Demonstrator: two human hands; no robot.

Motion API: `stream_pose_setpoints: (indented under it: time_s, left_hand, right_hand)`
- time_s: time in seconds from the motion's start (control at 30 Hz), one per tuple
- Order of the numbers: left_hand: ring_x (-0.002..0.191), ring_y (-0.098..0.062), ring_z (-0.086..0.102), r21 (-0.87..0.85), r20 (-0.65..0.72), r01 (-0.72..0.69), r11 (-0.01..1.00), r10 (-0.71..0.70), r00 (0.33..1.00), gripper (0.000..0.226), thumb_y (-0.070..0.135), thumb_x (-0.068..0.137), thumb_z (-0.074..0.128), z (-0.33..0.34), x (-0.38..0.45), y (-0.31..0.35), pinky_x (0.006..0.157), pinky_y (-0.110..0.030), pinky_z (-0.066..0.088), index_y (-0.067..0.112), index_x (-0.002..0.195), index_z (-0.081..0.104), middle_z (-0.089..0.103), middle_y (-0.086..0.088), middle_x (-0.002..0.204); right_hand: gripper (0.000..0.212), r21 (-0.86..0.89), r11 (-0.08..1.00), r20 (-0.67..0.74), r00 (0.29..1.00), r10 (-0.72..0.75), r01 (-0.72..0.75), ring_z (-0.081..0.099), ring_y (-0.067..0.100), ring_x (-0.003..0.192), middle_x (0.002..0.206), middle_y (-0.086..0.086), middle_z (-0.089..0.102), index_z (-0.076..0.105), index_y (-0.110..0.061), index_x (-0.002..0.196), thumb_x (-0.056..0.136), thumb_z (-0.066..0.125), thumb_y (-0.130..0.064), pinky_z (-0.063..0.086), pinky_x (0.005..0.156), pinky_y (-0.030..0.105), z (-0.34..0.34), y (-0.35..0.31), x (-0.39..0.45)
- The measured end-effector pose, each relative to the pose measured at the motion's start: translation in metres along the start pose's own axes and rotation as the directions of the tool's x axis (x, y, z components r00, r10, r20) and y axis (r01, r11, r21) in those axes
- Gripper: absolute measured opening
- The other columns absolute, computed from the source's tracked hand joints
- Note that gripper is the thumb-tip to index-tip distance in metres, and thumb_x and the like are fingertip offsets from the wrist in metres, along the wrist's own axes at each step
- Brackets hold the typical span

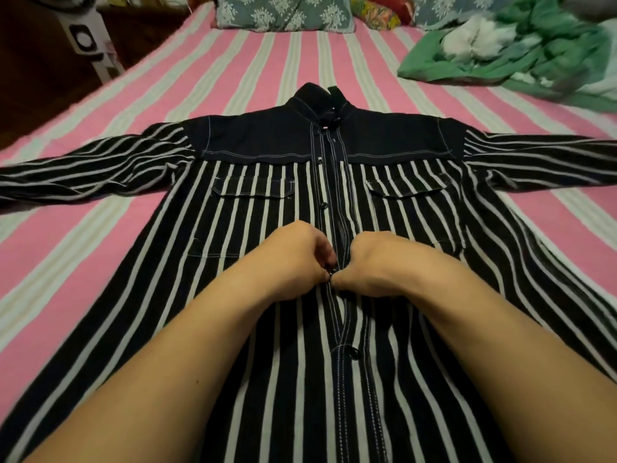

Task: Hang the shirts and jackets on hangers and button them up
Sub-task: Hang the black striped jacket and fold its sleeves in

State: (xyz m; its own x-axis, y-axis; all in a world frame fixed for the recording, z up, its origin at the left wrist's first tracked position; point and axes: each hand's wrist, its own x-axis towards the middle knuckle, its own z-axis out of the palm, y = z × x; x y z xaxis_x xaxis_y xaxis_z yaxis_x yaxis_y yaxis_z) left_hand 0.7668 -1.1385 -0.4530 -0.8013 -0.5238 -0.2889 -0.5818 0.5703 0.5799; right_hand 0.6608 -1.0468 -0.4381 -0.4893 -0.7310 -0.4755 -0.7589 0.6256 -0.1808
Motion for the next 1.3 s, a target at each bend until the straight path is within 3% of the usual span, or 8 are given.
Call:
stream_pose_setpoints:
  time_s: [0.27, 0.43, 0.53, 0.73, 0.97, 1.03, 1.13, 1.3]
  left_hand:
    - [0.082, -0.005, 0.064, -0.022, 0.02, -0.008, 1.0, 0.009, 1.0, 0.017, 0.013, 0.086, 0.078, 0.002, 0.002, -0.004, 0.069, -0.017, 0.047, 0.025, 0.097, 0.072, 0.068, 0.008, 0.088]
    - [0.082, -0.004, 0.064, -0.019, 0.011, -0.009, 1.0, 0.009, 1.0, 0.016, 0.014, 0.088, 0.076, 0.004, 0.004, -0.005, 0.069, -0.017, 0.047, 0.028, 0.094, 0.072, 0.067, 0.009, 0.088]
    - [0.084, -0.007, 0.065, -0.008, 0.004, -0.003, 1.0, 0.003, 1.0, 0.015, 0.014, 0.089, 0.074, 0.006, 0.004, -0.003, 0.074, -0.021, 0.051, 0.028, 0.091, 0.071, 0.067, 0.009, 0.089]
    - [0.085, -0.01, 0.064, 0.036, -0.049, 0.01, 0.999, -0.008, 0.999, 0.006, 0.025, 0.09, 0.073, 0.01, 0.0, 0.002, 0.085, -0.035, 0.057, 0.028, 0.087, 0.069, 0.068, 0.008, 0.088]
    - [0.085, -0.015, 0.063, 0.103, -0.097, 0.101, 0.99, -0.091, 0.991, 0.011, 0.029, 0.096, 0.067, 0.014, -0.005, 0.008, 0.073, -0.032, 0.052, 0.027, 0.085, 0.065, 0.065, 0.004, 0.092]
    - [0.083, -0.014, 0.066, -0.005, -0.114, 0.119, 0.993, -0.119, 0.986, 0.01, 0.026, 0.095, 0.069, 0.01, -0.005, 0.008, 0.074, -0.032, 0.055, 0.023, 0.086, 0.068, 0.068, 0.003, 0.09]
    - [0.067, -0.017, 0.071, -0.404, -0.032, 0.144, 0.903, -0.172, 0.985, 0.009, 0.005, 0.096, 0.066, 0.007, -0.007, 0.006, 0.074, -0.033, 0.063, 0.006, 0.089, 0.072, 0.07, 0.0, 0.071]
    - [0.066, -0.025, 0.069, -0.685, 0.066, 0.184, 0.705, -0.191, 0.979, 0.013, -0.011, 0.094, 0.06, 0.005, -0.005, 0.0, 0.077, -0.04, 0.064, 0.0, 0.091, 0.067, 0.066, -0.012, 0.076]
  right_hand:
    - [0.046, -0.167, 0.982, 0.123, 0.99, -0.064, 0.084, 0.056, 0.016, 0.087, 0.08, -0.004, 0.052, 0.063, -0.012, 0.115, 0.098, 0.053, -0.053, 0.044, 0.075, 0.028, -0.006, -0.003, -0.004]
    - [0.026, -0.1, 0.994, 0.052, 0.998, -0.036, 0.041, 0.059, 0.014, 0.075, 0.083, -0.001, 0.059, 0.057, -0.018, 0.084, 0.092, 0.065, -0.042, 0.049, 0.063, 0.026, -0.005, -0.001, 0.003]
    - [0.026, -0.064, 0.997, -0.054, 0.998, 0.031, -0.035, 0.061, 0.021, 0.082, 0.085, 0.001, 0.057, 0.058, -0.018, 0.086, 0.088, 0.065, -0.043, 0.056, 0.074, 0.033, 0.006, -0.003, 0.008]
    - [0.036, 0.015, 0.995, -0.14, 0.985, 0.103, -0.102, 0.06, 0.024, 0.081, 0.086, 0.004, 0.058, 0.052, -0.015, 0.082, 0.092, 0.059, -0.049, 0.05, 0.068, 0.033, 0.007, -0.002, 0.012]
    - [0.012, 0.542, 0.838, 0.1, 0.995, 0.008, -0.061, 0.058, 0.016, 0.053, 0.06, 0.002, 0.06, 0.067, -0.012, 0.077, 0.089, 0.068, -0.017, 0.051, 0.053, 0.03, -0.012, 0.033, -0.002]
    - [0.01, 0.733, 0.679, 0.066, 0.998, -0.01, -0.042, 0.048, 0.014, 0.055, 0.062, 0.001, 0.052, 0.064, -0.013, 0.074, 0.083, 0.066, -0.013, 0.042, 0.053, 0.029, -0.013, 0.033, -0.003]
    - [0.018, 0.884, 0.467, 0.04, 0.997, -0.06, -0.007, 0.042, 0.009, 0.052, 0.063, 0.0, 0.047, 0.059, -0.017, 0.069, 0.082, 0.061, -0.005, 0.039, 0.053, 0.027, -0.013, 0.029, -0.002]
    - [0.023, 0.896, 0.443, 0.082, 0.993, -0.081, -0.038, 0.053, 0.011, 0.057, 0.072, 0.008, 0.056, 0.064, -0.011, 0.071, 0.087, 0.058, 0.005, 0.057, 0.056, 0.032, 0.0, 0.022, 0.001]
